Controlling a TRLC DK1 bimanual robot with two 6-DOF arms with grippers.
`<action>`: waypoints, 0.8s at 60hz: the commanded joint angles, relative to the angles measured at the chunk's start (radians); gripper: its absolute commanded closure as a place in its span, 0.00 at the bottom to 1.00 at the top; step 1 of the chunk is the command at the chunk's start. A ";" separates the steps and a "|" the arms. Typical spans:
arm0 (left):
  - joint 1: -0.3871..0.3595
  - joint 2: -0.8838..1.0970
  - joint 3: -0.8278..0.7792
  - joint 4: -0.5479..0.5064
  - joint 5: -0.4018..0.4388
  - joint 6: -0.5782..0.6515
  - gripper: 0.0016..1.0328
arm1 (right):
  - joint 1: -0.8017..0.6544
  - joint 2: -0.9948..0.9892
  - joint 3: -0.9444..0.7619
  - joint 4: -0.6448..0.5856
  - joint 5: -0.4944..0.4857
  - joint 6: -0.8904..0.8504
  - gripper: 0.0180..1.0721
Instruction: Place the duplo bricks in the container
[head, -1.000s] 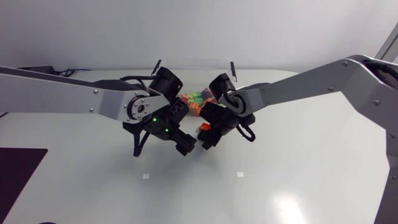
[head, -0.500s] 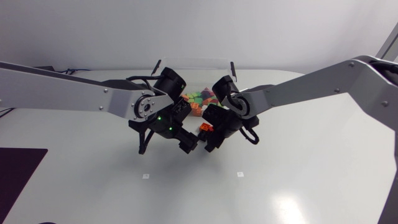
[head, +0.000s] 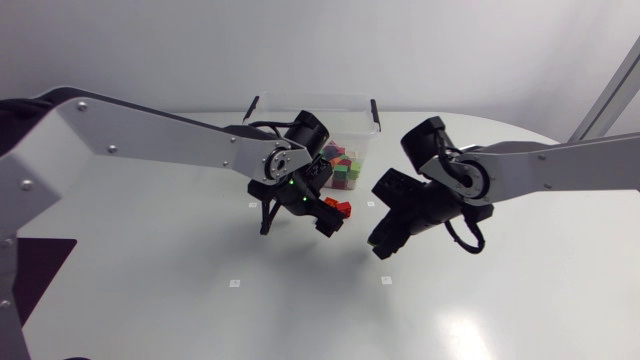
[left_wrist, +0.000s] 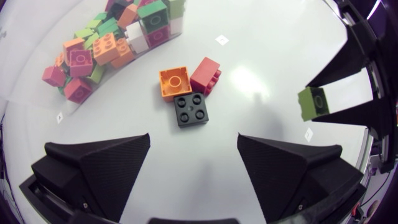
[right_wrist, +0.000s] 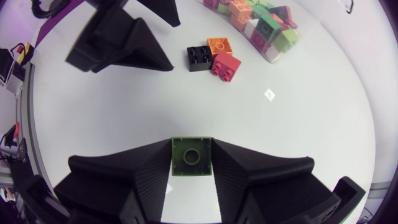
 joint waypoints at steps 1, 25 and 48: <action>0.011 0.072 0.082 -0.036 0.006 -0.022 0.08 | -0.018 -0.060 -0.054 -0.015 -0.017 0.009 0.70; 0.016 0.206 0.272 -0.171 0.006 -0.062 0.21 | -0.064 -0.242 -0.157 -0.045 -0.051 0.017 0.70; 0.013 0.282 0.398 -0.294 0.005 -0.103 0.47 | -0.070 -0.380 -0.151 -0.119 -0.070 0.038 0.70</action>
